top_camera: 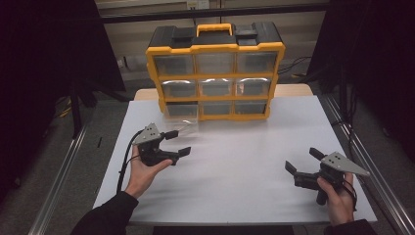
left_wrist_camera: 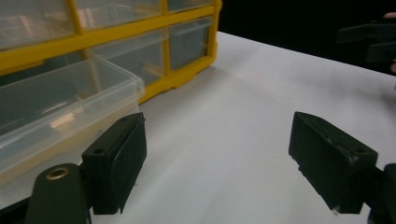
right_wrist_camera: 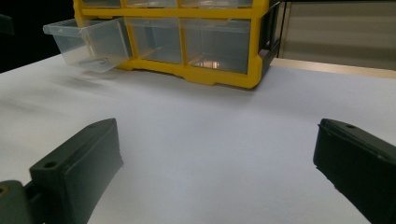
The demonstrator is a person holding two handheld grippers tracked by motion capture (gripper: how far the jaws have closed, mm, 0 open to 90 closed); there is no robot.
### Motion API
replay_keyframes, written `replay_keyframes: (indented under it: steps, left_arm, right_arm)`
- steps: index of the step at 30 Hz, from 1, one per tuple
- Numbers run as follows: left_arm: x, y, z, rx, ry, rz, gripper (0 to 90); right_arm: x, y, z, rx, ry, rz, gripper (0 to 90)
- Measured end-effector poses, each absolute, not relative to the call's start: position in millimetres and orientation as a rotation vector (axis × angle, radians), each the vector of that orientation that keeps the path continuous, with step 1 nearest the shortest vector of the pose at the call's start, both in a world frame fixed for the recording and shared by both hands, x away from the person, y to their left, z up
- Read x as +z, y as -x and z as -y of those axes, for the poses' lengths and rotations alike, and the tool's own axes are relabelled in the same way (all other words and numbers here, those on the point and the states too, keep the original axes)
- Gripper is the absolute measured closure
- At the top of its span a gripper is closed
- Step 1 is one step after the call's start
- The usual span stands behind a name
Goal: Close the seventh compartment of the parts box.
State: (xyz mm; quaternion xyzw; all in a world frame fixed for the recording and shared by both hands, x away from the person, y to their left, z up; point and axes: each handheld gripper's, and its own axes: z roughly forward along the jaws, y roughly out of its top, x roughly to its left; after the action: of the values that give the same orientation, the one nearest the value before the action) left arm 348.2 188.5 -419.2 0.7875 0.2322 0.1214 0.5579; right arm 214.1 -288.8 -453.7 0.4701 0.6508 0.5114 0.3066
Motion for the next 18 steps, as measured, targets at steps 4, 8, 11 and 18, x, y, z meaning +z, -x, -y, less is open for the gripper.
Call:
replay_keyframes:
  steps: [4,8,11,18]
  left_arm:
    - [-417.9,-355.7,-189.5,0.305,-1.852,-0.534,21.8]
    - [-418.4,-360.1,-186.9,0.319,-1.850,-0.541,23.4]
    - [-420.4,-361.2,-187.6,0.323,-1.862,-0.532,26.8]
    - [-424.2,-361.8,-190.9,0.328,-1.858,-0.497,34.7]
  right_arm:
    - [-453.8,-214.2,289.0,1.354,-1.244,-1.722,0.4]
    - [-453.9,-214.6,288.6,1.356,-1.239,-1.726,0.4]
    - [-454.0,-214.7,288.4,1.355,-1.239,-1.723,0.4]
    - [-453.9,-213.9,288.8,1.356,-1.240,-1.726,0.4]
